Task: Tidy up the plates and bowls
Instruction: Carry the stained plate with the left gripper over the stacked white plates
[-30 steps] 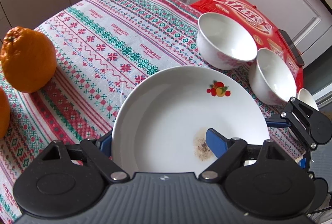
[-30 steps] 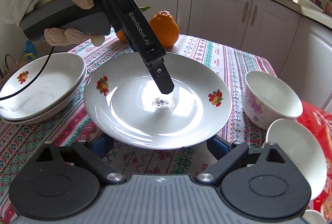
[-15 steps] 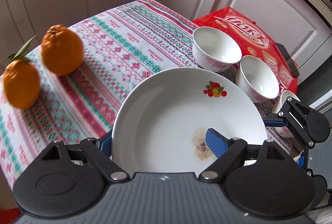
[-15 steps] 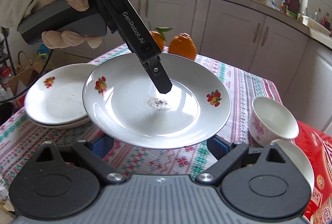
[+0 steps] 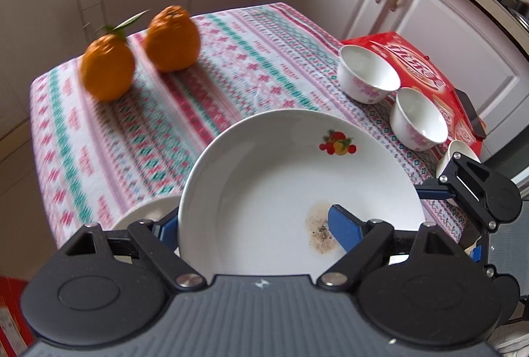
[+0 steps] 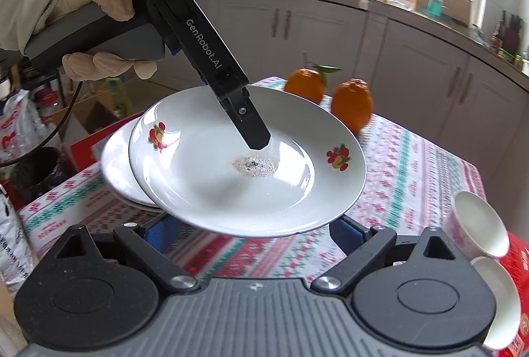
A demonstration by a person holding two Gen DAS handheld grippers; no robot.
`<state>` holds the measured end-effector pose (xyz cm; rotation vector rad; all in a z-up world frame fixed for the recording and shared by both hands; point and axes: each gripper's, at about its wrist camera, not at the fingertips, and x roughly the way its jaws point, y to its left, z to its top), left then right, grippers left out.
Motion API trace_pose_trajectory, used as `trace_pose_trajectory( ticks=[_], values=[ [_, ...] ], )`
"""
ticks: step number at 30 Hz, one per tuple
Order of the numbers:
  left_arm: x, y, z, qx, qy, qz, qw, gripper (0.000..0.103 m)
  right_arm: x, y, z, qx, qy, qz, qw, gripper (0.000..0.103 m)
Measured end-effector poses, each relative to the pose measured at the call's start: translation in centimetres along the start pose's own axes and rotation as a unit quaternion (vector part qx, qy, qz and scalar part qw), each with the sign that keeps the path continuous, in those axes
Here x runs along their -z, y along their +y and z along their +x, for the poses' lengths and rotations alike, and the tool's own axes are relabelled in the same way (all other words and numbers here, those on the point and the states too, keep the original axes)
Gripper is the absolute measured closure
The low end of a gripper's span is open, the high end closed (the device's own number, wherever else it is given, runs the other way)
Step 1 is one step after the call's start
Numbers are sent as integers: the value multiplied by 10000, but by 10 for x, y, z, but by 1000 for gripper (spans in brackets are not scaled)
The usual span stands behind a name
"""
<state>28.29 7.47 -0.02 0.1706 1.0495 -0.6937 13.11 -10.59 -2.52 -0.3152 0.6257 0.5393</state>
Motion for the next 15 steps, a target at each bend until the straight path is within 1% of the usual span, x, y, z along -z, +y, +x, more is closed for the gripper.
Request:
trace_pose_trajectory(
  ticks=[8, 15],
  values=[
    [34, 21, -11, -194, -62, -426, 9989, 15, -5, 22, 13, -375, 47, -256, 9990, 5],
    [55, 38, -8, -227, -83, -713, 9972, 15, -8, 34, 23, -521, 116, -440, 9976, 5]
  ],
)
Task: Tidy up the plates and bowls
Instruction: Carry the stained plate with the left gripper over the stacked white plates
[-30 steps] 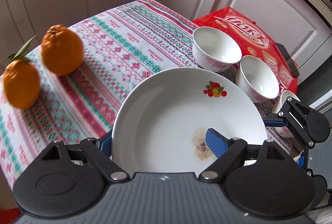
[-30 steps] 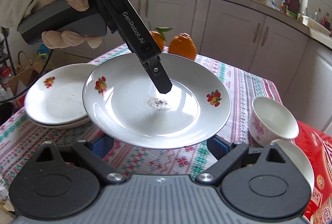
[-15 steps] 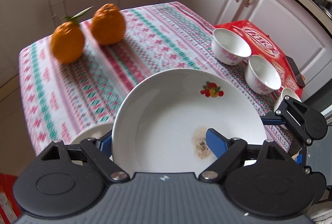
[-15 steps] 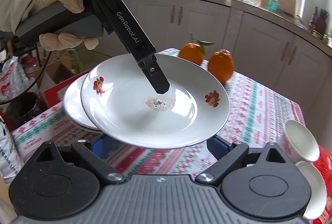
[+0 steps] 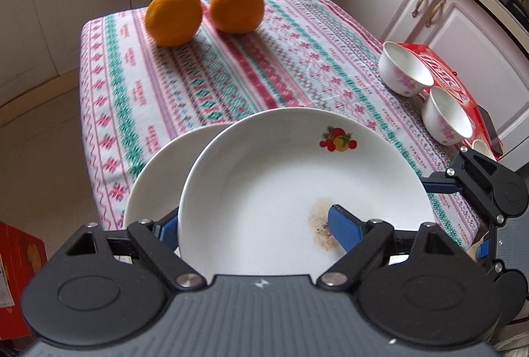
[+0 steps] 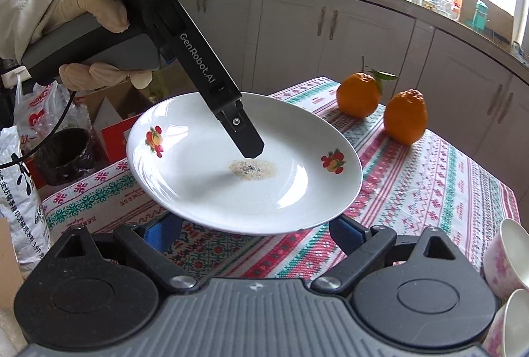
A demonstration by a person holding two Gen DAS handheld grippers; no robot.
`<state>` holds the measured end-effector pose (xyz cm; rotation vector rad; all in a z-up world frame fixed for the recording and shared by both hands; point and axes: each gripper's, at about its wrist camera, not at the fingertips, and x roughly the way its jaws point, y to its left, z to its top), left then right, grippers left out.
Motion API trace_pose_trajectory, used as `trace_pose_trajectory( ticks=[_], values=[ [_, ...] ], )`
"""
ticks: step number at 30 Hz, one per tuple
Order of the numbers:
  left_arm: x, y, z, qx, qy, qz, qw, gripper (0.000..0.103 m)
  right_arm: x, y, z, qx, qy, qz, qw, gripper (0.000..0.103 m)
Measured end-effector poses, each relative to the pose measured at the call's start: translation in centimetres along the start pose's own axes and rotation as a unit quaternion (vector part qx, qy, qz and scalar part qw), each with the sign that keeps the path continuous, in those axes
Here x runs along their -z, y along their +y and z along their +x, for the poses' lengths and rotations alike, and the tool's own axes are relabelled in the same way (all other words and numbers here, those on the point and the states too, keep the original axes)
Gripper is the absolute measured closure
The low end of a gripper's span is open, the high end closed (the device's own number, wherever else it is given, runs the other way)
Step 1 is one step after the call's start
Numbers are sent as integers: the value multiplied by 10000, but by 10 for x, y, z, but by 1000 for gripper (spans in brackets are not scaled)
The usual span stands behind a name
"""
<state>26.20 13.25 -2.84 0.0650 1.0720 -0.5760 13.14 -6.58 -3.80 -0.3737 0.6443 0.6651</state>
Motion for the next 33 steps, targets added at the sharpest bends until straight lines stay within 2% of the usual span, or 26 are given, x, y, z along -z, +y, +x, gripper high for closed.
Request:
trace_pose_trajectory(
  ticks=[22, 33],
  values=[
    [14, 23, 15, 85, 76, -273, 9996, 15, -8, 9, 16, 17, 156, -187, 9997, 5],
    [17, 24, 9, 48, 87, -254, 9996, 15, -6, 11, 16, 10, 154, -233, 9996, 5]
  ],
)
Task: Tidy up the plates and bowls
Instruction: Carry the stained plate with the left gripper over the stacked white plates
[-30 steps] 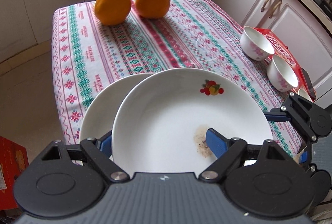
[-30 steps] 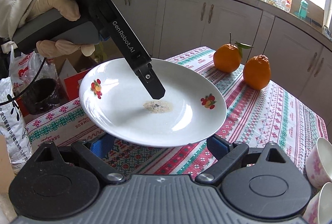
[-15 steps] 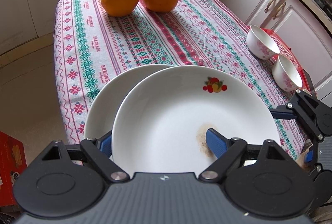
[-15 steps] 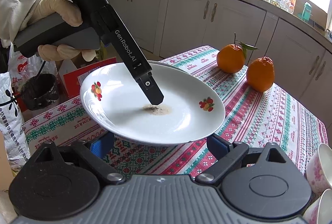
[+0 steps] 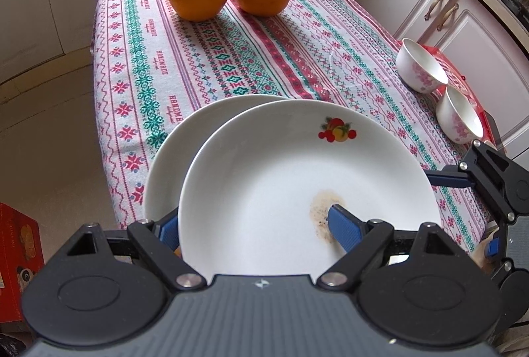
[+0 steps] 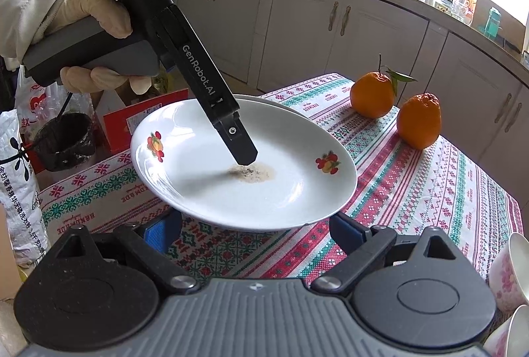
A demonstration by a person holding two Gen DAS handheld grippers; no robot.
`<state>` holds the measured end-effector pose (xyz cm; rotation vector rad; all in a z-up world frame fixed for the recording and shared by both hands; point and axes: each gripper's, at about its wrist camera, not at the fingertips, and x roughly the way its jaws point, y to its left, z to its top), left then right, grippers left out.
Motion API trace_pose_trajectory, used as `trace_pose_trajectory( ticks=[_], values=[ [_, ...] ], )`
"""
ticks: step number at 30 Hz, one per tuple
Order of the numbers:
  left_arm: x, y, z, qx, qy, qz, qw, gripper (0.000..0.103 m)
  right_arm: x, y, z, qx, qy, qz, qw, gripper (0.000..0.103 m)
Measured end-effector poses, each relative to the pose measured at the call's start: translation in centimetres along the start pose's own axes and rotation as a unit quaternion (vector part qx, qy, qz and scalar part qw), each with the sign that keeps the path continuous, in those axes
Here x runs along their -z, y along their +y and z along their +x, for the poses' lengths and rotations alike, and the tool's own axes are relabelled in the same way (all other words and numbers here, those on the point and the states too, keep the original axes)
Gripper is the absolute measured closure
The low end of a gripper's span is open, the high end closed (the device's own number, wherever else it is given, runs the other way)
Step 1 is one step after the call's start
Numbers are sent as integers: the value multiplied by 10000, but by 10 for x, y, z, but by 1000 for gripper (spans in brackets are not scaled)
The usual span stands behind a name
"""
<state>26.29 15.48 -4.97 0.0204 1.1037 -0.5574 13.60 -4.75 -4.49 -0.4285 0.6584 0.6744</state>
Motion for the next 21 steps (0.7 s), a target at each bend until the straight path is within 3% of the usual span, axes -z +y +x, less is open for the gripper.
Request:
trace_pose_trajectory(
  ticks=[21],
  values=[
    [4, 3, -14, -73, -18, -92, 9999, 15, 0, 0, 2, 23, -30, -26, 10000, 4]
  ],
)
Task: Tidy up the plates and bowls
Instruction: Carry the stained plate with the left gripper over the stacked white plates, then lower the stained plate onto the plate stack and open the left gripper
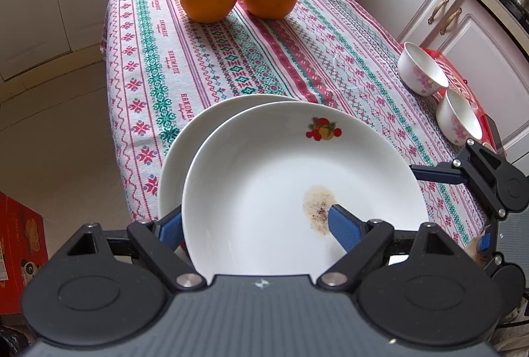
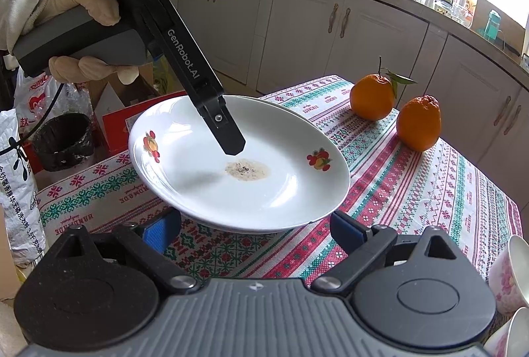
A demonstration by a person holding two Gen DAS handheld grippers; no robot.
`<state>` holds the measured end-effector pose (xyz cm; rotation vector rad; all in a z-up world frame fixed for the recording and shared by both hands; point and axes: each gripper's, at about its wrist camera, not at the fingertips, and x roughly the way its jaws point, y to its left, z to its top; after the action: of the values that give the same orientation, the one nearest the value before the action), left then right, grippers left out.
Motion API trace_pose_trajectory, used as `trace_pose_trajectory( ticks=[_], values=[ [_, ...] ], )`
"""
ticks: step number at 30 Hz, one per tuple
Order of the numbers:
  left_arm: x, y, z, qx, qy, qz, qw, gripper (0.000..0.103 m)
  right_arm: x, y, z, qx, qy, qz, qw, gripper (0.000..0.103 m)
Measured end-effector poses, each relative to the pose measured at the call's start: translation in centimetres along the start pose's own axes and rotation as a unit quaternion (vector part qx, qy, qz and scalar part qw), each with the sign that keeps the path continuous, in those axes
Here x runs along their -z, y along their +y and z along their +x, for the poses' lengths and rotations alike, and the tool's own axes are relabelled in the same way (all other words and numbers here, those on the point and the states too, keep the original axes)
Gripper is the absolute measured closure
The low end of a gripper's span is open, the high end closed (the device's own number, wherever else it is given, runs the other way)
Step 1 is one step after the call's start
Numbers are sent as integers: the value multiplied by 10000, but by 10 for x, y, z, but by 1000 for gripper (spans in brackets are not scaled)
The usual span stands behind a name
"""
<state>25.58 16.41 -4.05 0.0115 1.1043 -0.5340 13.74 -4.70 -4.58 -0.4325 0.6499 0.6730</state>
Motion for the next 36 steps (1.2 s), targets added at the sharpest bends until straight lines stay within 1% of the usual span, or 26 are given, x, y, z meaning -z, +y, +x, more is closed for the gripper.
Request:
trace_pose_trajectory(
  ticks=[22, 29, 36],
  values=[
    [-8, 3, -7, -112, -6, -158, 9998, 14, 4, -8, 6, 36, 66, 201, 9998, 4],
    [-14, 5, -4, -139, 13, -223, 9997, 14, 7, -10, 0, 90, 39, 259, 9996, 2],
    [-24, -2, 3, -352, 32, -142, 9993, 11, 10, -14, -8, 152, -11, 365, 9992, 2]
  ],
)
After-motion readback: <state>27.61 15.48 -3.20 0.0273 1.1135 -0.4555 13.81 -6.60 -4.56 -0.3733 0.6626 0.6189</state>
